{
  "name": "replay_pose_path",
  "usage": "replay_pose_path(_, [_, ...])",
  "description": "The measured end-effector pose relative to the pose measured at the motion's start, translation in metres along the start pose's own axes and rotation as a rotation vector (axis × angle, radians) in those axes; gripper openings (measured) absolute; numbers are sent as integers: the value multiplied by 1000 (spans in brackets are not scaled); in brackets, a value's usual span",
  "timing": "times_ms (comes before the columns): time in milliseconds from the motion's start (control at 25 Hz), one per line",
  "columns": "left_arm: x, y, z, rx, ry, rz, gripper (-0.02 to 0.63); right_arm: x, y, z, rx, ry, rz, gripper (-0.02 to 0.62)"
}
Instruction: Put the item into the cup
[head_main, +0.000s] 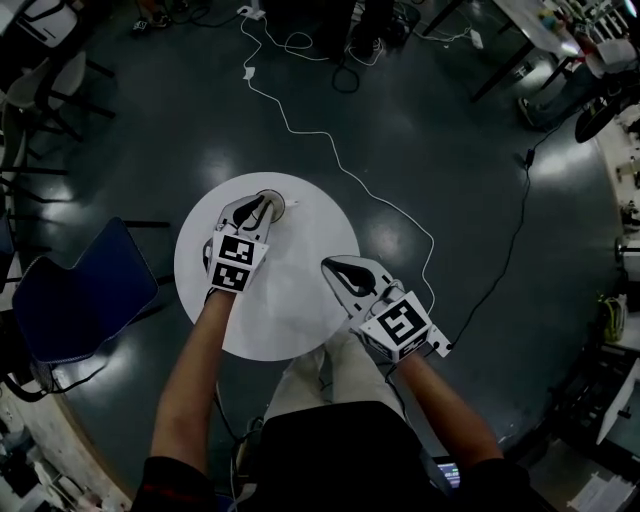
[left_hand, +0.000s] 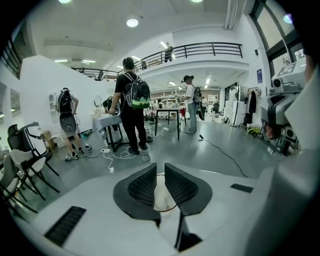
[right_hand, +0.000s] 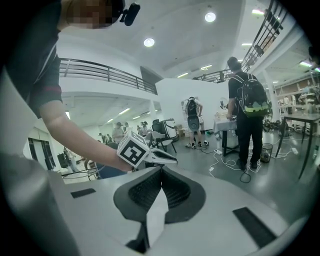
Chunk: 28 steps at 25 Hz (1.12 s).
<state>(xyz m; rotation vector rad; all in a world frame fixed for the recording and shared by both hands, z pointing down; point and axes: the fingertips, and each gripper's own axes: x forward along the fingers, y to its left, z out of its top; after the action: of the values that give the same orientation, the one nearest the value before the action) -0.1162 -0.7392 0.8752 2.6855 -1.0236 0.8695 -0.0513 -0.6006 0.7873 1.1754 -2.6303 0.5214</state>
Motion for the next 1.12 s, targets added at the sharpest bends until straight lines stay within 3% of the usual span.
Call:
replay_pose_path(280, [-44, -7, 22, -25, -73, 38, 22, -8, 24, 22, -21, -21, 17, 17])
replay_pose_path(640, [-122, -9, 47, -79, -183, 66, 15, -17, 67, 54, -84, -46, 42, 17])
replay_pose_path(1120, [-255, -26, 57, -89, -253, 129, 15, -36, 154, 108, -189, -96, 56, 17])
